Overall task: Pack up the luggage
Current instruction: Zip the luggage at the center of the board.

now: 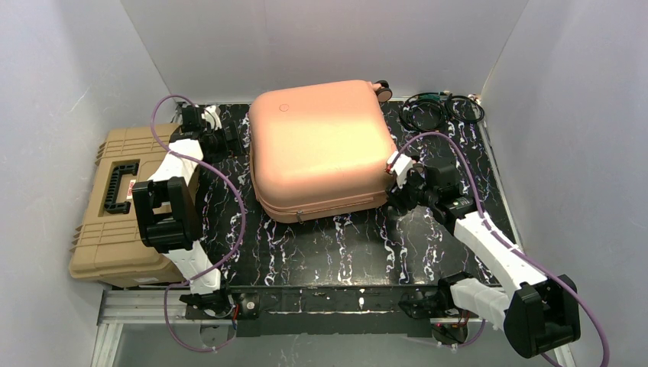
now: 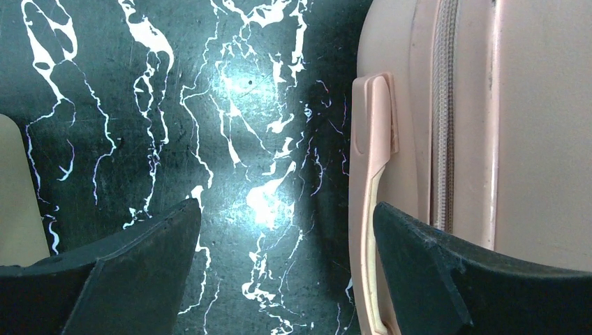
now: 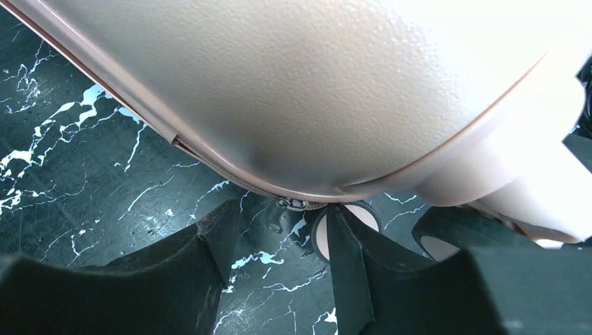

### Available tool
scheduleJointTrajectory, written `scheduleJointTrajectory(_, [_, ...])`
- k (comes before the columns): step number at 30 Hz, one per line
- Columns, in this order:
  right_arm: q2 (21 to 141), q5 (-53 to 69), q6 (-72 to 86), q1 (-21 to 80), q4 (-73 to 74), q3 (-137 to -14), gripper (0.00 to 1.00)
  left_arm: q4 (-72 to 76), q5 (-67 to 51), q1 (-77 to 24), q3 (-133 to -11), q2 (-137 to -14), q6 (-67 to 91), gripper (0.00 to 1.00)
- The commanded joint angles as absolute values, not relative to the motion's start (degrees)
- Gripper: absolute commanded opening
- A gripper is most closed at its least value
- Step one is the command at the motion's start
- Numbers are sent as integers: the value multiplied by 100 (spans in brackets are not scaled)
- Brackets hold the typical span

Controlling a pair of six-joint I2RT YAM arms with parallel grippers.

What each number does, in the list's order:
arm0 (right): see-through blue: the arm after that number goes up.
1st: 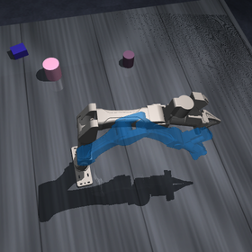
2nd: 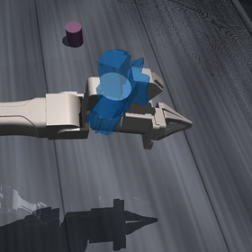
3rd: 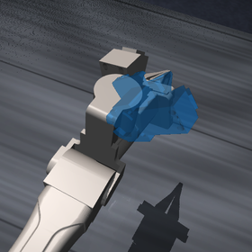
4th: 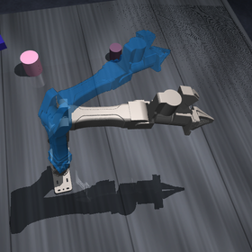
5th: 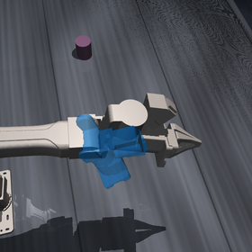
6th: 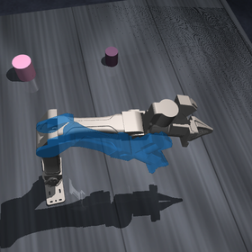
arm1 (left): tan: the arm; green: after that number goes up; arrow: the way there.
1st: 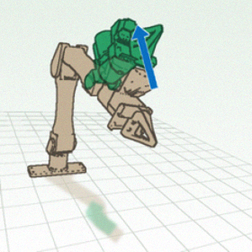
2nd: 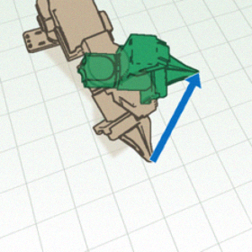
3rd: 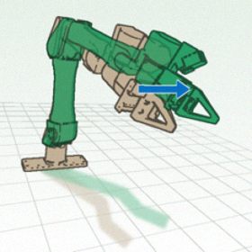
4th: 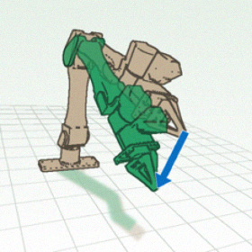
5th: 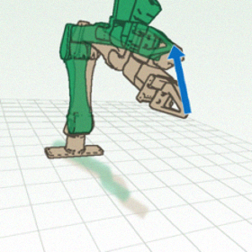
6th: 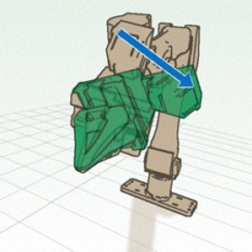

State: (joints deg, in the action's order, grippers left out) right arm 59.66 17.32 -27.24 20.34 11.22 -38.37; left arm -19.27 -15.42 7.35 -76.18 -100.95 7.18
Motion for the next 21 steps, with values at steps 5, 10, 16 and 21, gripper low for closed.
scheduleJointTrajectory(5, [6000,1513,-2844,2232,902,-3765,58,-1912,-1582,780,-7492,-9984,712,91])
scheduleJointTrajectory(10, [6148,1003,-2819,2392,723,-3715,59,-1932,-1597,774,-7509,-10004,712,91])
scheduleJointTrajectory(16, [6170,384,-2732,2416,546,-3699,56,-1934,-1600,776,-7516,-10009,694,91])
scheduleJointTrajectory(21, [6212,43,-2698,2412,514,-3716,51,-1934,-1626,782,-7525,-10020,721,91])
